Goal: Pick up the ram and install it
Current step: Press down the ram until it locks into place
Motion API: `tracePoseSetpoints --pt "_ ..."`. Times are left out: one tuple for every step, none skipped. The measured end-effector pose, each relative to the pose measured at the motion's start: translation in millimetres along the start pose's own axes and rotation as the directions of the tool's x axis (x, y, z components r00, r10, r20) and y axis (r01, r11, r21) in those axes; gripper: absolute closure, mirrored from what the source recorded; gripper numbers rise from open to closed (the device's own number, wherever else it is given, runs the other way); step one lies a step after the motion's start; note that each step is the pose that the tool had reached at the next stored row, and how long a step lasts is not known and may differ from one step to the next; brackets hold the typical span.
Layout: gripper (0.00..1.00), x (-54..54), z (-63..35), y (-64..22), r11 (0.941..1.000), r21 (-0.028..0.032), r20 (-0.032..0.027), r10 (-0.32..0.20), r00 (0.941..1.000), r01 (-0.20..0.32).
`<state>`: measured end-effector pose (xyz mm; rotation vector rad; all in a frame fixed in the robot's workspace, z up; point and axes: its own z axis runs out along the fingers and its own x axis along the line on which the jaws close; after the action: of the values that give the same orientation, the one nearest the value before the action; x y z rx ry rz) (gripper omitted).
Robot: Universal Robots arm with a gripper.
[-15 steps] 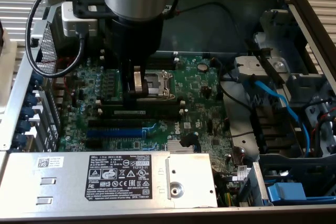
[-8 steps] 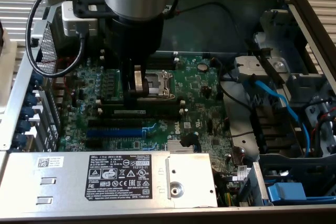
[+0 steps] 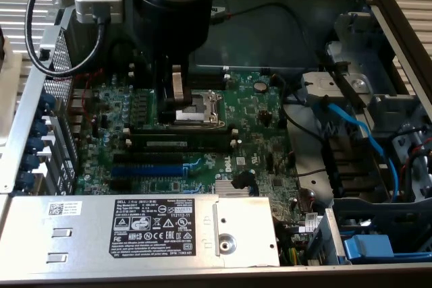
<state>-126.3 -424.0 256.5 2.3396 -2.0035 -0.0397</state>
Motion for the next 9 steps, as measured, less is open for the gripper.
tracePoseSetpoints --pt "0.9 0.0 -0.2 0.0 1.0 0.0002 0.0002 0.0 1.0 0.0" --pt "0.9 0.0 -0.2 0.0 1.0 0.0002 0.0002 0.0 1.0 0.0" --pt "0.9 0.0 -0.2 0.0 1.0 0.0002 0.0001 0.0 1.0 0.0" --pt "0.9 0.0 -0.2 0.0 1.0 0.0001 0.0001 0.0 1.0 0.0" --pt "0.9 0.0 -0.2 0.0 1.0 0.0002 0.0001 0.0 1.0 0.0" --pt "0.9 0.0 -0.2 0.0 1.0 0.0002 0.0001 0.0 1.0 0.0" --pt "0.9 0.0 -0.2 0.0 1.0 0.0001 0.0001 0.0 1.0 0.0" --pt "0.9 0.0 -0.2 -0.2 1.0 0.0002 0.0 0.0 1.0 0.0" --pt "0.9 0.2 -0.4 -1.5 1.0 -0.0001 -0.0002 0.0 1.0 0.0"
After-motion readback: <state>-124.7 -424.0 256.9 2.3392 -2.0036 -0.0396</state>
